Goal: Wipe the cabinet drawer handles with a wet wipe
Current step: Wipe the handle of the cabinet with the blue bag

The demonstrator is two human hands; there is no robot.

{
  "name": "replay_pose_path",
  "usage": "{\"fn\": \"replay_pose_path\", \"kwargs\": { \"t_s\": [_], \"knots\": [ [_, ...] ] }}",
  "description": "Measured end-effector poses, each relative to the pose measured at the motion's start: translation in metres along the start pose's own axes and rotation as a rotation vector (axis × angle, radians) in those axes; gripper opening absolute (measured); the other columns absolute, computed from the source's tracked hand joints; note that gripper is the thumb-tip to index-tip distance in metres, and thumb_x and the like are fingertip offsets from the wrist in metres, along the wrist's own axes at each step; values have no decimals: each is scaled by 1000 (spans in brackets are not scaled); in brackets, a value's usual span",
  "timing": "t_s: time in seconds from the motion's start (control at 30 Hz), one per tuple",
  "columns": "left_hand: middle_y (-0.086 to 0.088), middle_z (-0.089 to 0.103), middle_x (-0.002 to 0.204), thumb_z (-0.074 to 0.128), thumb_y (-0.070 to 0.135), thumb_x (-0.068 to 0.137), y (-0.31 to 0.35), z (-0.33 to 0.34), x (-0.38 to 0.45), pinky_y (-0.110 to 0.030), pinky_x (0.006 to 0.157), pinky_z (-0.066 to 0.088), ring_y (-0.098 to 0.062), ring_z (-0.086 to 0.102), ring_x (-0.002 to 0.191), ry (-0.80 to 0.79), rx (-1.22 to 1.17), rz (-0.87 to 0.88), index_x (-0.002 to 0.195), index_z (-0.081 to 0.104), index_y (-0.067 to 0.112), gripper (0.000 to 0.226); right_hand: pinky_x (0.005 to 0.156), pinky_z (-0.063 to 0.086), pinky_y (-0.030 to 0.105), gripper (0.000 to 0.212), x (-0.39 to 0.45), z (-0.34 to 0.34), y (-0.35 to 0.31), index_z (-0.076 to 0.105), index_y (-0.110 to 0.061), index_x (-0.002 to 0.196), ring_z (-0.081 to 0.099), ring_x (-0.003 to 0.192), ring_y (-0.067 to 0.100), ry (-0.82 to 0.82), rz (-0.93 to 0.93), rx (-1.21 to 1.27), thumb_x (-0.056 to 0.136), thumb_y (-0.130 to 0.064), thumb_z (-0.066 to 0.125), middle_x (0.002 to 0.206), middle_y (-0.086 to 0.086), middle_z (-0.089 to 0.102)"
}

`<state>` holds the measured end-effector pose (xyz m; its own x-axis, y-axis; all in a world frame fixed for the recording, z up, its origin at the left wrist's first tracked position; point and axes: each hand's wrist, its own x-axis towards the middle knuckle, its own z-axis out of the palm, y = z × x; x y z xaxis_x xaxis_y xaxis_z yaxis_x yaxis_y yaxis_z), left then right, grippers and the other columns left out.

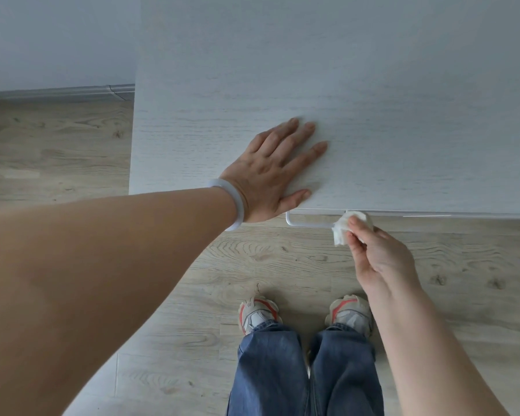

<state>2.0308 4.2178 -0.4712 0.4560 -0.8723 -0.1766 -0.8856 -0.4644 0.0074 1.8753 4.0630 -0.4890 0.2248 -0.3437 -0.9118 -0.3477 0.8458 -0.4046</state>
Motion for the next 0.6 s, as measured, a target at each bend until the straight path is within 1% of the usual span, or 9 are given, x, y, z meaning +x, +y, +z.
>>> {"fn": "replay_pose_path", "kwargs": {
  "t_s": [0.03,0.13,0.2,0.27,0.3,0.4,0.47,0.53,0.6],
  "knots": [
    [-12,13,162,27,61,96,0,0,0,-42,117,12,-32,12,149,2,3,0,156,14,21,73,77,55,19,13,0,1,-1,60,-5,74,65,81,9,-21,-39,-24,79,1,71,78,1,68],
    [-12,12,162,26,61,96,0,0,0,-41,117,11,-32,11,149,4,2,1,156,13,21,73,58,49,10,29,1,3,-2,48,-8,63,59,53,2,-118,-148,-127,85,3,62,52,-6,59],
    [-12,12,162,26,60,96,1,0,1,-42,117,13,-32,12,149,7,-7,3,156,13,21,73,57,47,10,26,3,2,-1,48,-4,65,57,51,3,-180,-198,-161,87,1,61,53,-1,57],
    [-12,13,162,26,60,96,0,0,0,-43,117,14,-32,12,149,5,-11,5,156,13,21,73,63,48,15,22,3,2,7,51,5,70,60,63,10,-204,-243,-156,88,-4,62,65,10,59],
    [-12,12,162,26,61,96,0,0,0,-43,118,14,-32,11,149,2,-8,4,156,13,21,73,66,49,16,23,2,4,12,53,6,70,61,66,12,-168,-256,-106,87,-5,64,67,10,59],
    [-12,13,162,26,60,96,0,0,-1,-43,117,14,-32,12,149,4,-5,2,156,13,21,73,62,48,11,20,-8,14,28,57,-8,70,58,56,3,6,-209,147,87,-1,66,61,-4,58],
    [-12,13,162,26,60,96,1,0,-1,-43,117,14,-33,12,149,3,-6,3,156,13,21,73,63,48,12,19,-14,21,32,58,-11,72,57,56,3,58,-199,213,86,-1,66,61,-7,58],
    [-12,13,162,25,60,96,1,-1,0,-43,117,14,-33,11,149,-4,-5,0,156,12,21,73,69,49,17,19,-10,19,29,60,-12,71,57,59,4,80,-209,156,84,-2,70,62,-7,60],
    [-12,12,162,25,61,96,1,-1,1,-43,117,14,-33,11,149,-7,-3,-1,156,12,21,73,73,49,19,26,-4,11,21,61,-16,61,55,58,5,98,-311,-42,81,-6,73,57,-8,58]
  ]
}}
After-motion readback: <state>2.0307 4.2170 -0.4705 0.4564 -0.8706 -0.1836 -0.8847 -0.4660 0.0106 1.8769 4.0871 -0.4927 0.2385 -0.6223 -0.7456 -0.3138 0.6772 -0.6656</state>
